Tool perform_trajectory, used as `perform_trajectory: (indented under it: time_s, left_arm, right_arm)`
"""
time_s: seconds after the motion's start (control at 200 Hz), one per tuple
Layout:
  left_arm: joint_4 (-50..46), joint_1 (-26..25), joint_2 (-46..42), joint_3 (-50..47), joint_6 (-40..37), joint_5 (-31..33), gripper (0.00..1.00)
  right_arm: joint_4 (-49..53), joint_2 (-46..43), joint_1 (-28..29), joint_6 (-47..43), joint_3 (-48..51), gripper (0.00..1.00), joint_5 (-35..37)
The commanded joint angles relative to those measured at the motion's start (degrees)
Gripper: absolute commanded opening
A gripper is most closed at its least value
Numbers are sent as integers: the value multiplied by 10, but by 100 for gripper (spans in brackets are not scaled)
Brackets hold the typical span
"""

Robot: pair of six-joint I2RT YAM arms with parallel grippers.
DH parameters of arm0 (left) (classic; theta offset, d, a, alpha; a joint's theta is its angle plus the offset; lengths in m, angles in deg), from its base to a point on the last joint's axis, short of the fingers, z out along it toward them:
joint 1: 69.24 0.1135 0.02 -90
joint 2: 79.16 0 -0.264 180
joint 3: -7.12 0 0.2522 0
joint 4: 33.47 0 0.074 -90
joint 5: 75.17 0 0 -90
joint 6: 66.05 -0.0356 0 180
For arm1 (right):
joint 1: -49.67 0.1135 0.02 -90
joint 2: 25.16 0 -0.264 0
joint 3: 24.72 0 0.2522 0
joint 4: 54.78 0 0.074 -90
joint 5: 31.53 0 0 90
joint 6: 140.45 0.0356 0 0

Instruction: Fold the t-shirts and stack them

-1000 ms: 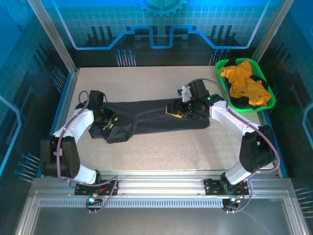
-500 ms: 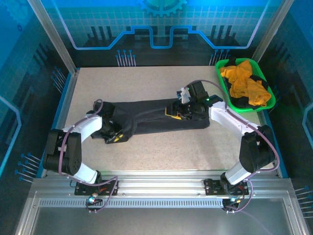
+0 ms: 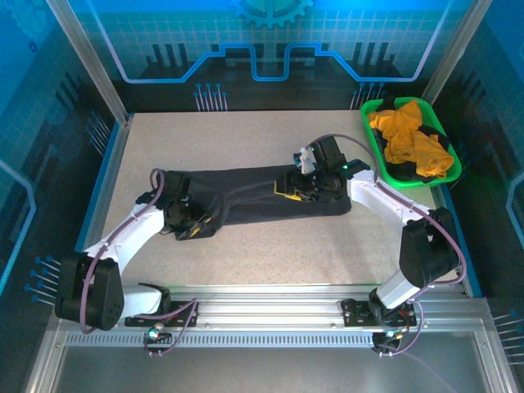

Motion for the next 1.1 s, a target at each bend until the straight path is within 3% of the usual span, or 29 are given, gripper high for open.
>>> perform_trajectory:
  time_s: [0.0,0.345,0.725,1.07,1.095]
  left_arm:
    - [49,-8,32,-15,56,-25,44]
    - [111,-38,99,-19,103,-32,34]
    - [110,-60,112,-7,104,-43,0]
    - [90,-94,117,-4,106,-60,0]
    - [98,-94,116,-7,105,-65,5]
  right_arm:
    - [-8,5,11,5,-3,52,-11]
    - [0,-3,11,2,-5,51,-10]
    - [0,0,8,2,-3,51,-8]
    - [-2,6,7,1,-1,51,-9]
    - [-3,8,7,1,0,51,-10]
